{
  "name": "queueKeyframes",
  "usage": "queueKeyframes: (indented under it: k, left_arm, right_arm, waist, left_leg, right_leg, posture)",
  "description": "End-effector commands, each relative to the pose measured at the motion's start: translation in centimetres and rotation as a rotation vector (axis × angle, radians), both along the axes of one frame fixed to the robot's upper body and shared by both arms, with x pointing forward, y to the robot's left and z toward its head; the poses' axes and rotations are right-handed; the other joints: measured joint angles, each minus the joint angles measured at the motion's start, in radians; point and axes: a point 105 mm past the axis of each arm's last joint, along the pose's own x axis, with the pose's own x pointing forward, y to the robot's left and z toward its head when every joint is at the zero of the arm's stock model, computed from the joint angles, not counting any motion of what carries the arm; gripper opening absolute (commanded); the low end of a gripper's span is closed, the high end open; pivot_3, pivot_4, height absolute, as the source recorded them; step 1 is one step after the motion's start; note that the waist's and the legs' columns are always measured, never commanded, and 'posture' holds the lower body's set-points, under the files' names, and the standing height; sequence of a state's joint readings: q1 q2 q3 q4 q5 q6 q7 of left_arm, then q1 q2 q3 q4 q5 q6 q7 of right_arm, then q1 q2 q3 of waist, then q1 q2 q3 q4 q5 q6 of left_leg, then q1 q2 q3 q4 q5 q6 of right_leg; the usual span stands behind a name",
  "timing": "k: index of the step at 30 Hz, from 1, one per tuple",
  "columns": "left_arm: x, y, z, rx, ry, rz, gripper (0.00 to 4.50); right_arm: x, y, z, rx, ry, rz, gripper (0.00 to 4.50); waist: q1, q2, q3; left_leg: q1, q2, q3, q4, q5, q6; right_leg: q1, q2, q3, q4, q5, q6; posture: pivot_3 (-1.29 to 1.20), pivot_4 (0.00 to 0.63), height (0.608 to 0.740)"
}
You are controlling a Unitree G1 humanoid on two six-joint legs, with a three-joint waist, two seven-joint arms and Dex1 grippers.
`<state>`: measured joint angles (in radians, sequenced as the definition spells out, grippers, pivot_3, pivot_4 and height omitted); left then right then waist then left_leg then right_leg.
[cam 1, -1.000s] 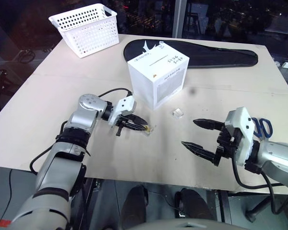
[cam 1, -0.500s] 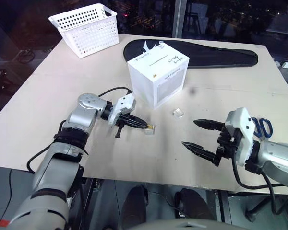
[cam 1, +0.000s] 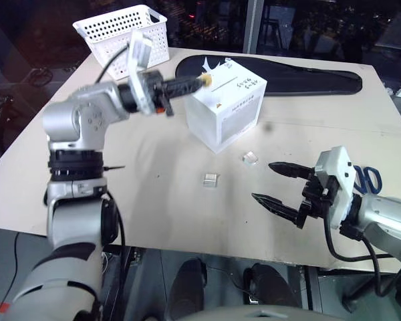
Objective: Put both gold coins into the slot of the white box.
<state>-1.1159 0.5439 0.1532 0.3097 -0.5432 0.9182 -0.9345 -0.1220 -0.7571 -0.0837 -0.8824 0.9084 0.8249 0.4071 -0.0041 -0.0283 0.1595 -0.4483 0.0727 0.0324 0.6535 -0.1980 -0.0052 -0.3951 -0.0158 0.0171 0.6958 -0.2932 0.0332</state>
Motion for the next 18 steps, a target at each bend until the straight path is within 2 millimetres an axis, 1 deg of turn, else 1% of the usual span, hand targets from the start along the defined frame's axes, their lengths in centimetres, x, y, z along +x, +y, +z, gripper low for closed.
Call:
queueKeyframes:
  k: [1,3,5,11,13,16,18]
  left_arm:
    - [2.0,-0.5,0.9,0.065,0.055,0.111,0.06]
    - [3.7,-1.2,0.2,0.129,0.092,0.156,0.06]
    - [4.9,-1.6,-1.0,0.17,0.148,0.176,0.06]
    - [6.1,-1.3,-2.7,0.26,0.171,0.199,0.06]
    - [6.4,-1.2,-3.1,0.286,0.172,0.211,0.06]
    - [6.6,-1.2,-3.2,0.309,0.161,0.211,0.06]
    - [6.6,-1.3,-3.1,0.324,0.147,0.206,0.06]
  right_arm:
    - [0.1,0.1,0.7,0.011,-0.042,0.006,4.04]
    - [0.3,0.1,0.7,0.01,-0.046,0.005,4.04]
    - [0.2,0.1,0.6,0.008,-0.051,0.001,4.04]
    - [-0.1,-0.1,0.9,0.017,-0.08,-0.035,4.04]
    - [0.2,-0.4,2.1,0.072,-0.124,-0.072,4.04]
    - [0.9,-1.1,4.8,0.176,-0.208,-0.131,4.04]
    - [1.1,-1.3,5.8,0.198,-0.241,-0.15,4.04]
  waist:
    - [-0.003,0.0,0.0]
    - [-0.004,0.0,0.0]
    - [-0.004,0.0,0.0]
    - [-0.011,0.0,0.0]
    - [-0.009,0.0,0.0]
    - [-0.01,0.0,0.0]
    - [-0.009,0.0,0.0]
  left_leg:
    - [0.0,0.0,0.0,0.0,0.0,0.0]
    - [0.0,0.0,0.0,-0.001,0.0,0.0]
    - [0.0,0.0,0.0,-0.001,0.0,0.0]
    - [-0.001,0.0,0.001,-0.003,0.0,0.0]
    - [-0.001,0.0,0.001,-0.003,0.0,0.0]
    - [-0.001,0.0,0.002,-0.003,0.0,0.0]
    - [-0.001,0.0,0.002,-0.003,0.0,0.0]
  right_leg:
    - [0.0,0.0,0.001,0.0,0.001,-0.001]
    - [0.0,0.0,0.0,0.0,0.001,-0.001]
    - [0.0,0.0,0.0,0.0,0.001,-0.001]
    - [-0.003,0.001,0.001,0.0,0.001,-0.002]
    - [-0.003,0.0,0.001,-0.001,0.001,-0.002]
    - [-0.003,0.0,0.001,0.0,0.001,-0.002]
    - [-0.002,0.0,0.001,0.0,0.001,-0.002]
  posture:
    - [0.0,0.15,0.74]
    - [0.0,0.15,0.74]
    - [0.0,0.15,0.74]
    - [0.0,0.15,0.74]
    - [0.0,0.15,0.74]
    - [0.0,0.15,0.74]
    - [0.0,0.15,0.74]
